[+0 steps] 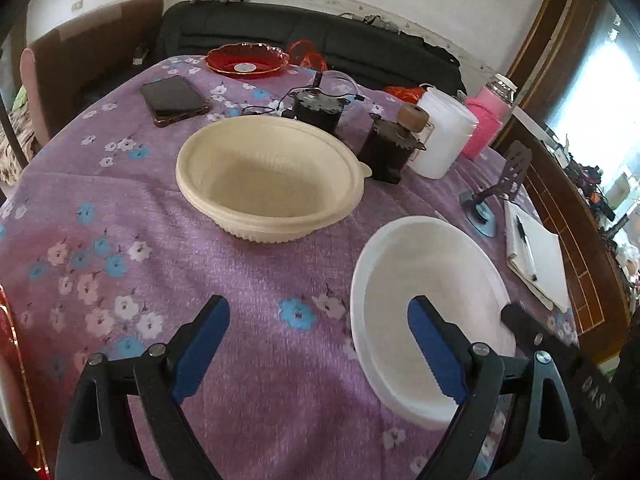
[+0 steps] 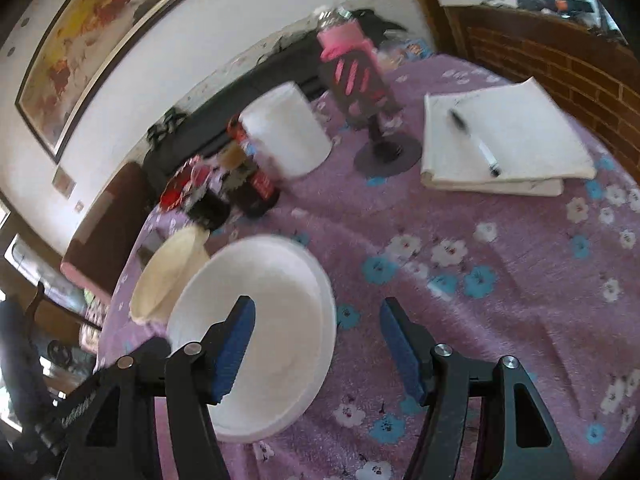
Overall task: Organize plates and bowls
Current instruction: 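Close both grippers on the white bowl rim, then lift the white bowl with both grippers toward the plate stack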
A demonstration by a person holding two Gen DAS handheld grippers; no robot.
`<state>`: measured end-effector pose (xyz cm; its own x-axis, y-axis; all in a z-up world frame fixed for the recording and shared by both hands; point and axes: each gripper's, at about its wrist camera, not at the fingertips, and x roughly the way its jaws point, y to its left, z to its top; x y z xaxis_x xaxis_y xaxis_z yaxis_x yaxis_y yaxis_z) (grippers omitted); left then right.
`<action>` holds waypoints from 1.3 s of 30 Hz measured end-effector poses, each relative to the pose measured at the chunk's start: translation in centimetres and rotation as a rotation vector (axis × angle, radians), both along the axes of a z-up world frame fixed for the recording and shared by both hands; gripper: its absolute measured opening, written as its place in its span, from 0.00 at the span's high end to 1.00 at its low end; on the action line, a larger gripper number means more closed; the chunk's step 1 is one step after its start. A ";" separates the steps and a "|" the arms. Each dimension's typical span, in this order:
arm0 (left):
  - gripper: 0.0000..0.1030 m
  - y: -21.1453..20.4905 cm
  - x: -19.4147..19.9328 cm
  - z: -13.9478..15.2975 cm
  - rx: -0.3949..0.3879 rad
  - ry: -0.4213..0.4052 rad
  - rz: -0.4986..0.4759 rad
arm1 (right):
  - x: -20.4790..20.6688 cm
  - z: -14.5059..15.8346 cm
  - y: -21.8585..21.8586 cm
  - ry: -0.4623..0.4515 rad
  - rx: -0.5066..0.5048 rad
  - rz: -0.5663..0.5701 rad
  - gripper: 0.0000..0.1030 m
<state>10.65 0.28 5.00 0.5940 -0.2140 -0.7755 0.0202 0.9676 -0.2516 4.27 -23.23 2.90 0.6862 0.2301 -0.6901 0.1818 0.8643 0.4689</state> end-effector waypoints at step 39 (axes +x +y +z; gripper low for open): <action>0.88 3.9 -7.1 5.3 0.103 -0.121 0.012 | -3.0 4.2 9.6 -0.075 -0.024 0.223 0.84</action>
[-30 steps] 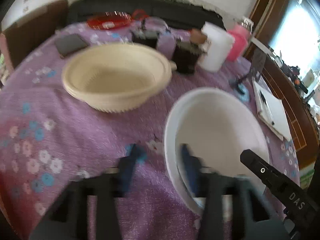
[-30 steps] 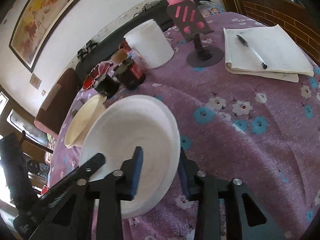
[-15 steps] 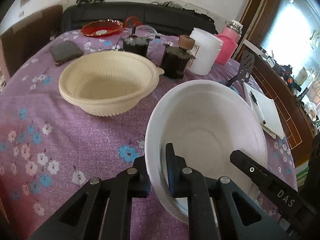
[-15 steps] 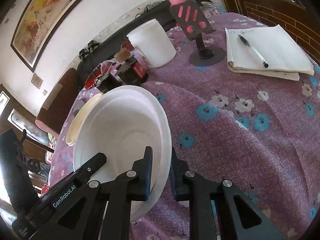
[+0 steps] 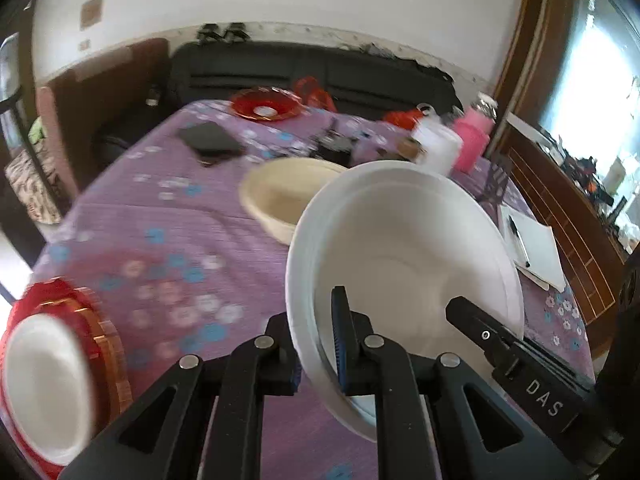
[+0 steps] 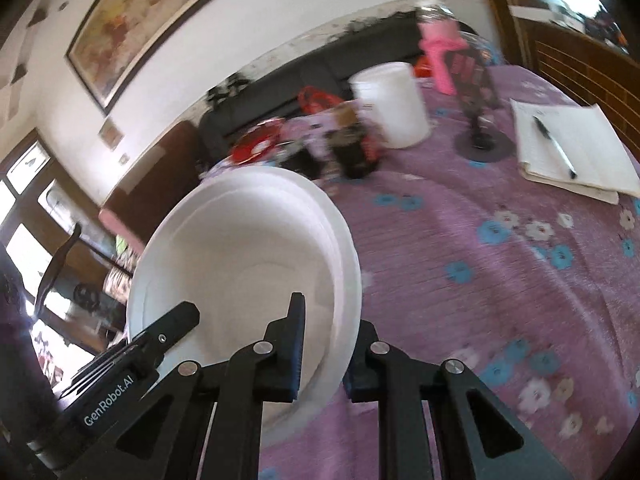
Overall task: Organize plates and bowls
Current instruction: 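Lift the white bowl with both grippers toward the plate stack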
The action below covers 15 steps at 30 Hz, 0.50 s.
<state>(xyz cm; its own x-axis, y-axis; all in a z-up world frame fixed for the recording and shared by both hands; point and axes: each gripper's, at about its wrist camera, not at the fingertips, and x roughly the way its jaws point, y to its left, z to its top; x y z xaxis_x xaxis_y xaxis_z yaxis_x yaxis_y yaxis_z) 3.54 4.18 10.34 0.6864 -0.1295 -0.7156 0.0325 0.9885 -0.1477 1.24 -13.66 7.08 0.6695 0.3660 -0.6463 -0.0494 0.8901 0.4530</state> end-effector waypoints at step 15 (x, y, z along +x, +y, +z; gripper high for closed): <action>0.88 17.6 -9.4 1.0 -0.052 -0.017 0.303 | -5.1 2.0 17.9 -0.012 -0.119 0.321 0.83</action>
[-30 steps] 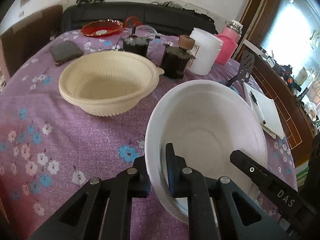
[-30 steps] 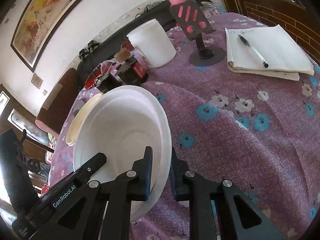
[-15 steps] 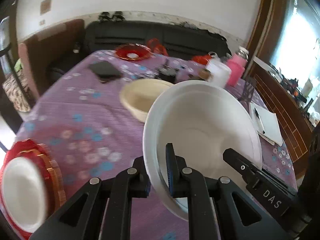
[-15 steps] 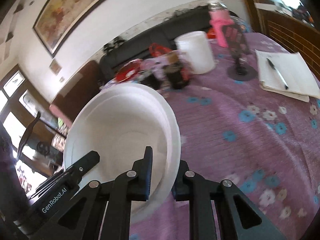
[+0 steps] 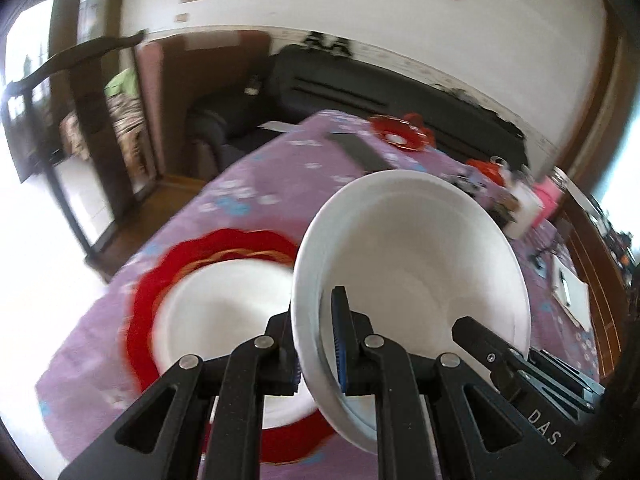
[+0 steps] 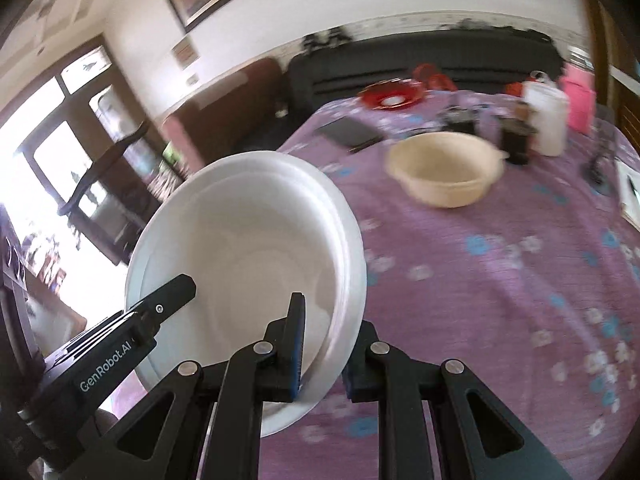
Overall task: Organize plates and bowls
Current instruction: 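Lift the white bowl with both grippers toward the plate stack, then lower the white bowl onto the stack and open both grippers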
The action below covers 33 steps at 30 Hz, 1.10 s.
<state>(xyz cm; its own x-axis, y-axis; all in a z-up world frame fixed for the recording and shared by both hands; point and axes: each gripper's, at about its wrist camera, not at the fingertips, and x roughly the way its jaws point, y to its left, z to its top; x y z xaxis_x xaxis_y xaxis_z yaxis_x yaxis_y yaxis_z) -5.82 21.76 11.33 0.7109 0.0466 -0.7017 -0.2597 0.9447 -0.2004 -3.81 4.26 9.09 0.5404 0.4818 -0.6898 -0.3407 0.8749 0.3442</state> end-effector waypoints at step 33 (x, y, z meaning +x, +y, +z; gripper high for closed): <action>0.39 8.2 -4.6 -1.7 0.017 -0.038 0.214 | -0.8 -3.0 9.2 0.012 -0.093 0.070 0.61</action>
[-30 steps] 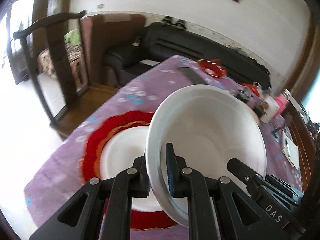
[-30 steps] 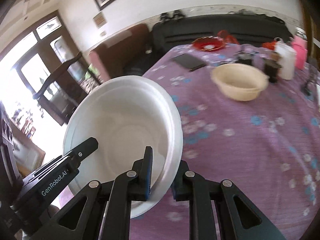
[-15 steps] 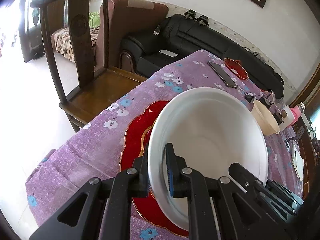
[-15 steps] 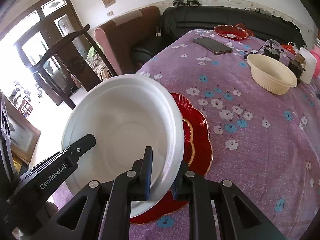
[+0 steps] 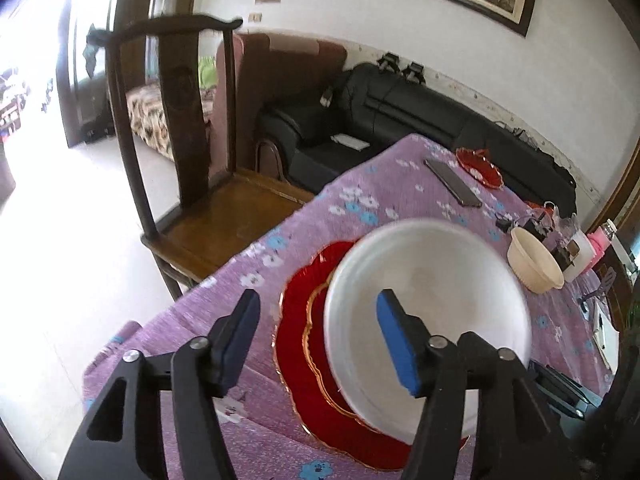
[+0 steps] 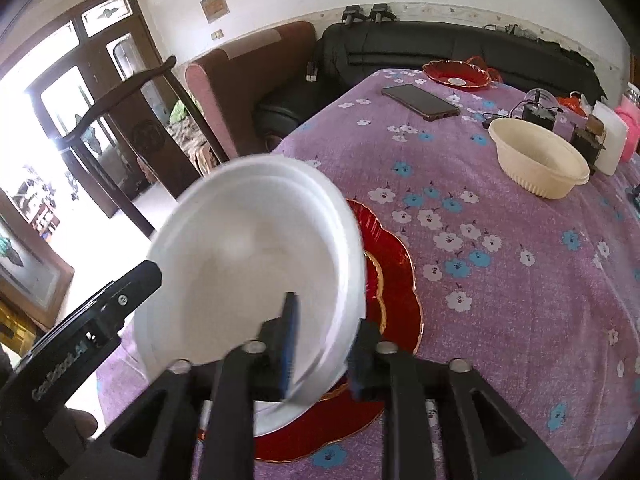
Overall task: Organize plates and bowls
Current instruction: 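Lower the white bowl onto the stack and open both grippers, then move both grippers to the cream ribbed bowl rim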
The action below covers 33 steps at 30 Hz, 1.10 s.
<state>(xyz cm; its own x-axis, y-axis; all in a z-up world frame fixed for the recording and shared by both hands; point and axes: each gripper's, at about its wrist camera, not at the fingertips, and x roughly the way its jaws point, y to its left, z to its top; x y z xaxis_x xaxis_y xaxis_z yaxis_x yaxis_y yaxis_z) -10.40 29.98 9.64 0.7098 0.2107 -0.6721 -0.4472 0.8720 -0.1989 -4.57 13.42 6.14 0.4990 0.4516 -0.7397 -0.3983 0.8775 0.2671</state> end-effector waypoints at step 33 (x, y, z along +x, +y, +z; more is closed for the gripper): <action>0.15 -8.8 -5.2 7.5 0.249 -0.130 -0.077 | -5.4 6.6 -11.4 -0.117 0.141 -0.168 0.50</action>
<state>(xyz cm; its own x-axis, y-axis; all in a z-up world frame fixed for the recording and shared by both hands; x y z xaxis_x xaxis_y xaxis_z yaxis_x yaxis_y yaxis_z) -15.61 21.14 17.10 0.8065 0.3004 -0.5092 -0.3631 0.9314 -0.0257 -10.01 2.05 12.70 0.6544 0.4497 -0.6079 -0.2852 0.8914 0.3523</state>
